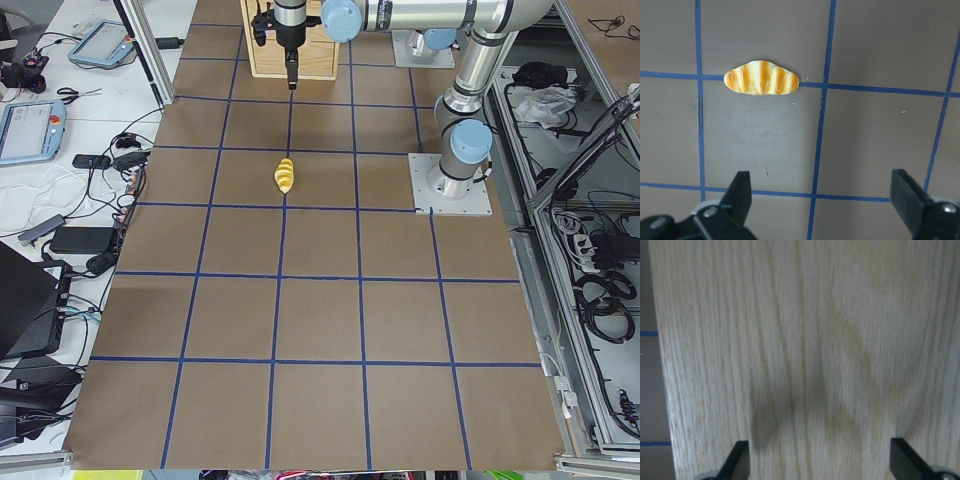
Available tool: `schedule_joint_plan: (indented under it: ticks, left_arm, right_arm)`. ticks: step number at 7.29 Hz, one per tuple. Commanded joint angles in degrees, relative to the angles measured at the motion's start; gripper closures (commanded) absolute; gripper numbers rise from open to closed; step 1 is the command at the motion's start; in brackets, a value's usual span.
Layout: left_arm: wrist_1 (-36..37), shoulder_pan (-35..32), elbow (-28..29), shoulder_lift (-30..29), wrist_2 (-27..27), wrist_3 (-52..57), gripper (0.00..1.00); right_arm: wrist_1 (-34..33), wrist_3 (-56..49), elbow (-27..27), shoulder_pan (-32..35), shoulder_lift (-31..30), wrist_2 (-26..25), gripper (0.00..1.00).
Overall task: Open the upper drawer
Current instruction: 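Move the left gripper toward the black drawer handle on the cabinet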
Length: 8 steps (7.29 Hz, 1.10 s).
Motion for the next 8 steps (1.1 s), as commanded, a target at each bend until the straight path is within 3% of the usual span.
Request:
schedule_joint_plan:
  ticks: [1,3,5,8]
  left_arm:
    - [2.91,-4.10,0.21,-1.75,-3.35,-4.36,0.00]
    - [7.03,-9.55,0.39,-3.86,-3.61,-5.51,0.00]
    - [13.60,-13.16,0.39,-6.06,-9.19,-7.42,0.00]
    - [19.77,-18.52,0.39,-9.40,-9.85,-14.10,0.00]
  right_arm:
    - [0.00,0.02,-0.01,0.00,0.00,0.00,0.00]
    - [0.00,-0.07,-0.01,0.00,0.00,0.00,0.00]
    - [0.00,-0.07,-0.01,0.00,0.00,0.00,0.00]
    - [0.00,-0.07,-0.01,0.00,0.00,0.00,0.00]
